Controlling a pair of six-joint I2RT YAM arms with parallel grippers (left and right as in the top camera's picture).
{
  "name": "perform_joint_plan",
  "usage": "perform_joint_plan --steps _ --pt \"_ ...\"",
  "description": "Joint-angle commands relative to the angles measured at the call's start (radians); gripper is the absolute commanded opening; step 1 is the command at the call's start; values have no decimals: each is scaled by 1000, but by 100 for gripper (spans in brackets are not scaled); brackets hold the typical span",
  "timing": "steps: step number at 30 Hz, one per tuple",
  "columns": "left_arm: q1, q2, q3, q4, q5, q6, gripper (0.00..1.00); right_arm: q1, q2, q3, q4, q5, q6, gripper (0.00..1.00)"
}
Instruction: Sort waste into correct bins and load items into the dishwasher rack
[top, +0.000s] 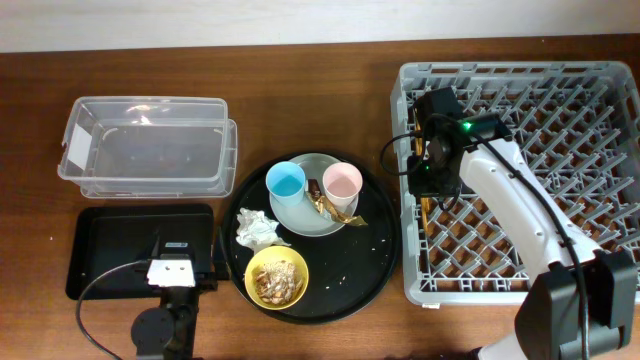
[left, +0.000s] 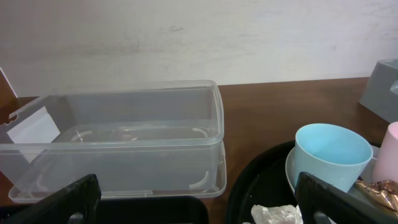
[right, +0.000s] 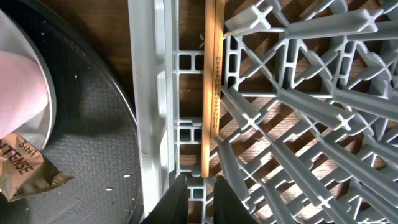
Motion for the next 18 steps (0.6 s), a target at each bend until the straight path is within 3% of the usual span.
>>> perform_joint_plan --steps 1,8,10,11,12,13,14,18 --pt "-2 -6 -6 -2 -7 16 99 -2 -9 -11 -3 1 -7 15" --pt "-2 -6 -6 -2 -7 16 99 -3 -10 -10 7 3 -7 19" --pt "-2 -6 -6 -2 -7 16 99 -3 -10 66 -20 1 -8 22" --pt "-2 -6 -6 -2 -7 16 99 -3 -10 164 -93 -3 -8 25" --pt "-2 -6 -6 -2 -7 16 99 -3 -10 288 -182 -51 -8 40" --pt "-2 -6 -6 -2 -7 16 99 -2 -10 427 -297 -282 -148 58" --pt "-2 -6 -6 -2 -7 16 99 -2 -13 460 -359 -458 -261 63" --pt "-2 -6 -6 -2 -7 16 99 -2 -13 459 -444 -455 -322 58"
